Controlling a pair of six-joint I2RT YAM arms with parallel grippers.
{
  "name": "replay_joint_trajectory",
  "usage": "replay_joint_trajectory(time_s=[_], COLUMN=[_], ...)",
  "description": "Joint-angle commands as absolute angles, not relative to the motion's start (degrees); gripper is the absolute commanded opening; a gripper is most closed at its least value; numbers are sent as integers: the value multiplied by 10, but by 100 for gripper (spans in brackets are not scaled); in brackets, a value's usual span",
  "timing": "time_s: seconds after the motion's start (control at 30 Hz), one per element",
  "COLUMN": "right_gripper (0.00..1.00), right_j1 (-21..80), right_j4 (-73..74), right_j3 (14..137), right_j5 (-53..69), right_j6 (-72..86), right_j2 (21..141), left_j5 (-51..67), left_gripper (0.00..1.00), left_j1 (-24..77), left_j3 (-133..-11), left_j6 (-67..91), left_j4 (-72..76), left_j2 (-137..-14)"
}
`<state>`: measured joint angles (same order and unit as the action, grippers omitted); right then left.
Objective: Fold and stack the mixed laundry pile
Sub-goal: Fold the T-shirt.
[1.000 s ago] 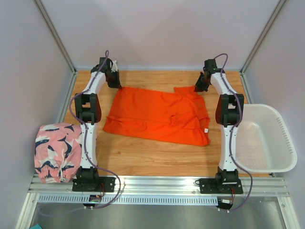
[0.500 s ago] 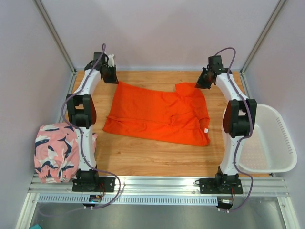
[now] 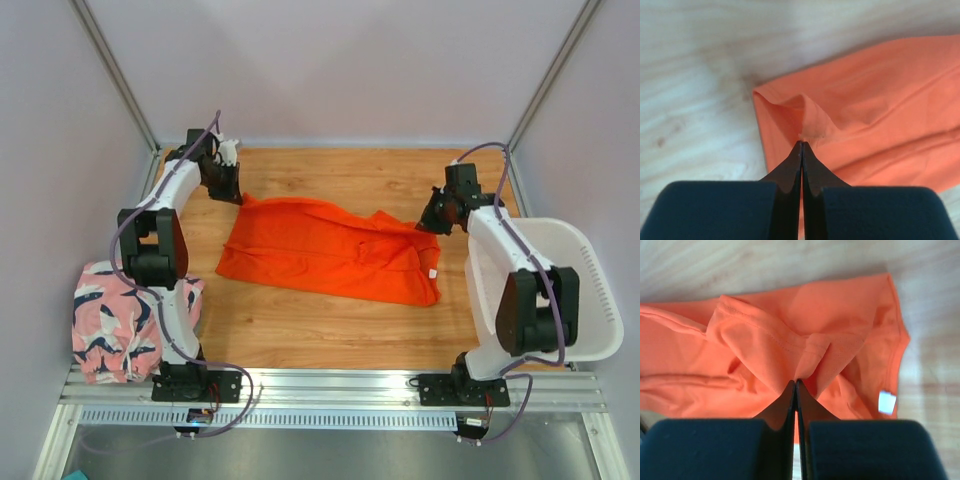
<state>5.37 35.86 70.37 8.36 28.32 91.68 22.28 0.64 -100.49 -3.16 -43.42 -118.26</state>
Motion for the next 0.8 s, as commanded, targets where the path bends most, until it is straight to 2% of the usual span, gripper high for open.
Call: replay_joint_trajectory(time_s=[0.0, 0.17, 0.47, 0.77], right_gripper=[0, 0, 0, 0], right_j1=[78, 102, 101, 107], right_j4=[298, 266, 285, 269], right_j3=[608, 499, 493, 438], right_j5=[69, 51, 32, 33], right_j6=[309, 344, 344, 371], right_j2=[840, 777, 756, 781], left_j5=[220, 194, 170, 142], left_gripper=[0, 0, 0, 0], left_j1=[-11, -18, -37, -37], left_j3=[-946, -889, -913, -872], left_j6=[-96, -128, -130, -138], left_j4=[-440, -455, -471, -479], left_j2=[-1113, -1093, -1084, -1083])
